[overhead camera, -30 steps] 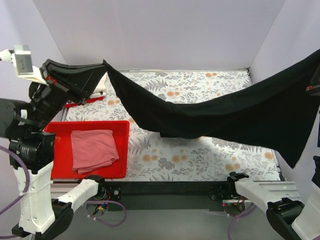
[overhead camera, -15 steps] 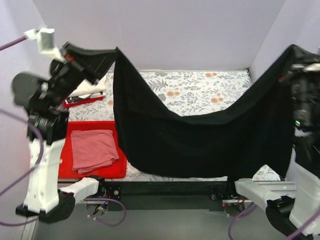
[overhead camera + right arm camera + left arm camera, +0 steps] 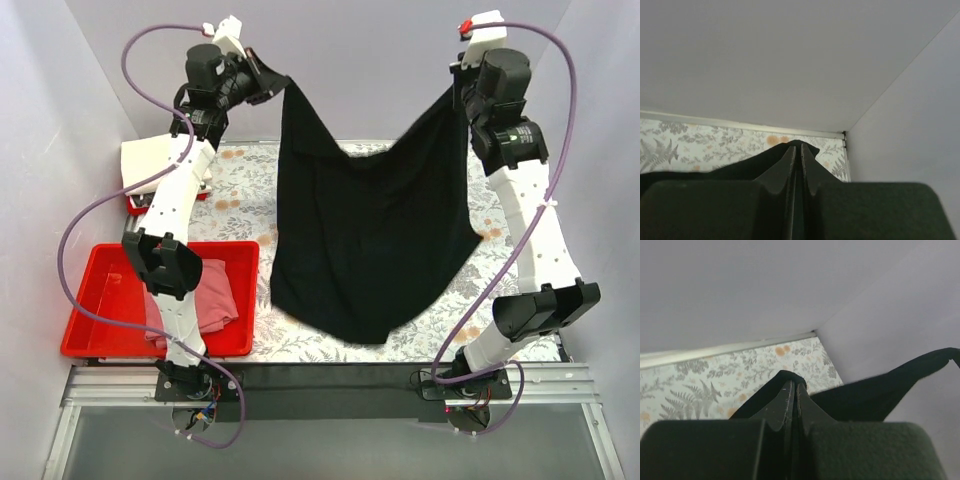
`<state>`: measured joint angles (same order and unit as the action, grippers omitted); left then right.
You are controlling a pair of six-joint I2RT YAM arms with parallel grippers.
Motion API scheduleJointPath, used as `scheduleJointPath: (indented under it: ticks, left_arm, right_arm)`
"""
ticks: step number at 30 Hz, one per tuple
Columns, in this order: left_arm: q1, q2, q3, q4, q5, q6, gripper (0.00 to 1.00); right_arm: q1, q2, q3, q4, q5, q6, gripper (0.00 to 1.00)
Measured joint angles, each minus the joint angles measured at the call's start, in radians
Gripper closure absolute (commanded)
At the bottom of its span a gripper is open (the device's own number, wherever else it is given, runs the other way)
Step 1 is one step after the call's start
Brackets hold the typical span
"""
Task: Fold and stack the t-shirts
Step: Flatten the tshirt out
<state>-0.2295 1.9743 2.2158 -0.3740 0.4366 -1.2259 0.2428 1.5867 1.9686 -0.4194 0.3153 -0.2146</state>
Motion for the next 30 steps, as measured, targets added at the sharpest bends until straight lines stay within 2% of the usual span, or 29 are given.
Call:
scheduleJointPath:
  ticks: [3, 8, 14, 20, 25, 30]
  left_arm:
    - [0.0, -0.024, 0.075, 0.021, -0.01, 0.021, 1.0]
    - [0.0, -0.188, 0.075, 0.108, -0.029, 0.049, 1.0]
    - [0.0, -0.48, -0.024, 0.211, -0.027, 0.059, 1.0]
    - [0.0, -0.763, -0.167, 0.271, -0.003, 0.052, 1.0]
    - [0.0, -0.88, -0.182, 0.276, 0.018, 0.024, 1.0]
    - [0.0, -0.932, -0.18, 0.272, 0.042, -0.013, 1.0]
  right_arm:
    - [-0.014, 0.01, 0.095, -0.005, -0.012, 0.0, 0.99]
    - [-0.018, -0.063, 0.182, 0.037, -0.03, -0.007, 0.99]
    - [-0.018, -0.246, 0.18, 0.063, -0.044, -0.027, 0.99]
    - [-0.018, -0.478, 0.082, 0.083, -0.073, -0.029, 0.99]
    - [-0.018, -0.592, 0.097, 0.079, -0.08, -0.032, 0.99]
    - [-0.018, -0.609, 0.171, 0.065, -0.076, -0.049, 0.99]
